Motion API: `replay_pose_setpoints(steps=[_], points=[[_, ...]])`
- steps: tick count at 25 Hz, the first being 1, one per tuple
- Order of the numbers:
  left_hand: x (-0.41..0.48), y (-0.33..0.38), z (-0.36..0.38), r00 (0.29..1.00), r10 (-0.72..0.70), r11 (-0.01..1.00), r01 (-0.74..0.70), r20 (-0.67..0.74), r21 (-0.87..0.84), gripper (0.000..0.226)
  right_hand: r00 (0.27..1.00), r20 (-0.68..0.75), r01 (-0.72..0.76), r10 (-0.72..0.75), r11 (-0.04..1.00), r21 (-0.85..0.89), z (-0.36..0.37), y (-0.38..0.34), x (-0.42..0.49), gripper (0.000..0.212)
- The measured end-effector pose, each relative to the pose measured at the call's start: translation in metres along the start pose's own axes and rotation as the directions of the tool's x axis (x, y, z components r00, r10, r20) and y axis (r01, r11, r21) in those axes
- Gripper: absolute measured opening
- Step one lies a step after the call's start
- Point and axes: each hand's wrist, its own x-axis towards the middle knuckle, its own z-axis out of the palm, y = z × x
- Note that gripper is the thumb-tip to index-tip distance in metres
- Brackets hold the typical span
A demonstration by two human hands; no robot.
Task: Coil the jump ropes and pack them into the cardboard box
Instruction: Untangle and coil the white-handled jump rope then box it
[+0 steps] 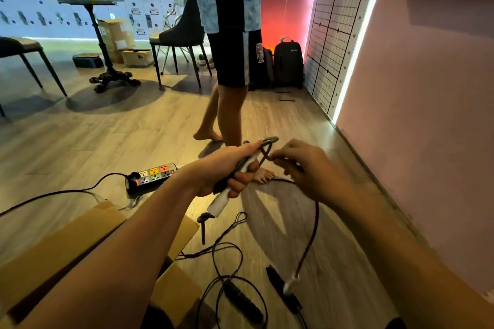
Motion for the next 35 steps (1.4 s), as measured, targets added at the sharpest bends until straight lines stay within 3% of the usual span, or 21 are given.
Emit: replay_pose_setpoints(steps=[2, 4, 6, 8, 11, 14, 17, 20, 22, 24, 26, 29, 32, 35], points=[[0.002, 0.001, 0.004, 0.993, 0.027, 0.999, -0.025, -0.119, 0.022, 0.048, 0.993, 0.100, -0.078, 0.069, 0.993, 0.089, 0.010, -0.014, 0.001, 0.018], [0.006, -0.001, 0.005, 0.946, 0.113, 0.988, -0.075, -0.303, 0.135, 0.044, 0.973, 0.176, -0.199, 0.152, 0.936, 0.291, 0.015, -0.025, 0.001, 0.017], [0.010, -0.004, 0.001, 0.845, 0.228, 0.948, -0.079, -0.484, 0.309, 0.038, 0.972, 0.144, -0.231, 0.186, 0.868, 0.440, 0.011, -0.030, 0.000, 0.022], [0.011, -0.005, -0.003, 0.789, 0.276, 0.906, -0.024, -0.549, 0.422, 0.036, 0.974, 0.001, -0.204, 0.228, 0.867, 0.455, 0.003, -0.031, -0.002, 0.031], [0.008, -0.002, -0.001, 0.825, 0.276, 0.873, 0.000, -0.493, 0.488, 0.038, 0.933, -0.252, -0.117, 0.256, 0.880, 0.461, -0.011, -0.026, -0.004, 0.031], [0.004, 0.000, 0.003, 0.907, 0.248, 0.815, -0.006, -0.340, 0.579, 0.038, 0.862, -0.454, -0.030, 0.228, 0.915, 0.403, -0.018, -0.007, -0.005, 0.030], [0.006, -0.002, 0.008, 0.981, 0.041, 0.795, 0.083, -0.190, 0.600, 0.039, 0.767, -0.611, -0.040, 0.198, 0.964, 0.262, -0.016, 0.010, -0.001, 0.034], [0.007, 0.002, 0.024, 0.982, -0.189, 0.858, 0.157, 0.016, 0.489, 0.041, 0.698, -0.683, -0.102, 0.215, 0.974, 0.202, -0.014, 0.023, 0.003, 0.044], [0.004, 0.005, 0.035, 0.953, -0.230, 0.920, 0.148, 0.195, 0.362, 0.042, 0.700, -0.667, -0.171, 0.255, 0.967, 0.190, -0.013, 0.030, 0.003, 0.049], [0.001, 0.006, 0.037, 0.917, -0.092, 0.994, 0.065, 0.388, 0.083, 0.039, 0.771, -0.531, -0.288, 0.351, 0.936, 0.200, -0.014, 0.032, 0.002, 0.050], [0.000, 0.006, 0.028, 0.875, 0.134, 0.959, 0.003, 0.465, -0.283, 0.035, 0.843, -0.305, -0.389, 0.443, 0.894, 0.224, -0.011, 0.029, -0.001, 0.050], [-0.002, 0.007, 0.013, 0.864, 0.360, 0.769, -0.062, 0.351, -0.636, 0.031, 0.887, -0.080, -0.419, 0.455, 0.866, 0.273, -0.006, 0.021, -0.003, 0.047], [-0.003, 0.008, 0.009, 0.881, 0.465, 0.586, -0.233, 0.087, -0.776, 0.030, 0.915, 0.058, -0.399, 0.400, 0.868, 0.295, 0.004, 0.010, -0.001, 0.049], [-0.001, 0.013, 0.004, 0.837, 0.494, 0.347, -0.437, -0.235, -0.830, 0.024, 0.929, 0.154, -0.366, 0.336, 0.891, 0.267, 0.012, 0.003, -0.001, 0.057]])
